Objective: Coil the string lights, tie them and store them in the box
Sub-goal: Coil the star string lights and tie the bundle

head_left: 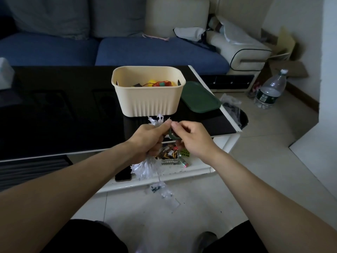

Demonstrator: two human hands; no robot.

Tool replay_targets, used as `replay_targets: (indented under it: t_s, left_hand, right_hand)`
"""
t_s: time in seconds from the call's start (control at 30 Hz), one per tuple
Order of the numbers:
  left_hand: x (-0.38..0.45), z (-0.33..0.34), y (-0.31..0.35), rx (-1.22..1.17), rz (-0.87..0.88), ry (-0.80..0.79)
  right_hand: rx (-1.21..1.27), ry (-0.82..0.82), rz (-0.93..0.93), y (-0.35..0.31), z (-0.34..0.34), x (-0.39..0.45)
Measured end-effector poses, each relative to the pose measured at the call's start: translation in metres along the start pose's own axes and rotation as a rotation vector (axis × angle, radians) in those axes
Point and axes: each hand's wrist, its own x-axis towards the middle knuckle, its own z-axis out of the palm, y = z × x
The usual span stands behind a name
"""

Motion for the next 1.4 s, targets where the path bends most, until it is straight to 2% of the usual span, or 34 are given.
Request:
replay_targets:
  t_s: [0.17, 0.3, 0.5, 0.67, 0.83, 0.9, 1.03, 1.17, 1.23, 1.33, 1.4]
  left_hand:
    - [-0.006, 0.002, 0.000, 0.066, 0.095, -0.003]
    - [-0.005, 0.002, 0.001, 0.114, 0.106, 0.044]
    - [-0.005, 0.001, 0.001, 0.051, -0.050, -0.105]
    - [-0.011, 0.004, 0.004, 0.089, -0.066, -0.229]
    - [-0.005, 0.009, -0.005, 0.149, -0.021, -0.155]
    - [-0.004, 0.010, -0.006, 0.114, -0.025, -0.168]
    - [-0.007, 0.013, -0.005, 0.091, 0.069, -0.240]
    - [-0.003, 0.017, -0.006, 0.087, 0.181, -0.127]
    - [-0.002, 0.016, -0.006, 0.096, 0.194, -0.136]
    - [-0.006, 0.017, -0.006, 0.254, 0.212, -0.151]
    - [-0.008, 0.018, -0.006, 0.309, 0.230, -0.153]
  right_hand:
    - [0.144, 0.089, 0.136, -0.003, 0.002, 0.003]
    - [0.288, 0.040, 0.248, -0.004, 0.001, 0.005]
    - [0.374, -0.183, 0.408, 0.003, -0.015, 0.004]
    - [0.340, -0.332, 0.404, 0.008, -0.031, 0.003]
    - [0.240, -0.529, 0.425, 0.009, -0.042, -0.003]
    - [0.253, -0.518, 0.441, 0.010, -0.044, -0.004]
    - [0.422, -0.361, 0.459, 0.011, -0.040, -0.001]
    - [0.565, -0.311, 0.486, 0.011, -0.036, 0.002]
    - [0.510, -0.324, 0.493, 0.011, -0.036, 0.002]
    - [0.285, -0.349, 0.503, 0.015, -0.033, -0.001]
    - [0.240, -0.386, 0.517, 0.017, -0.032, -0.002]
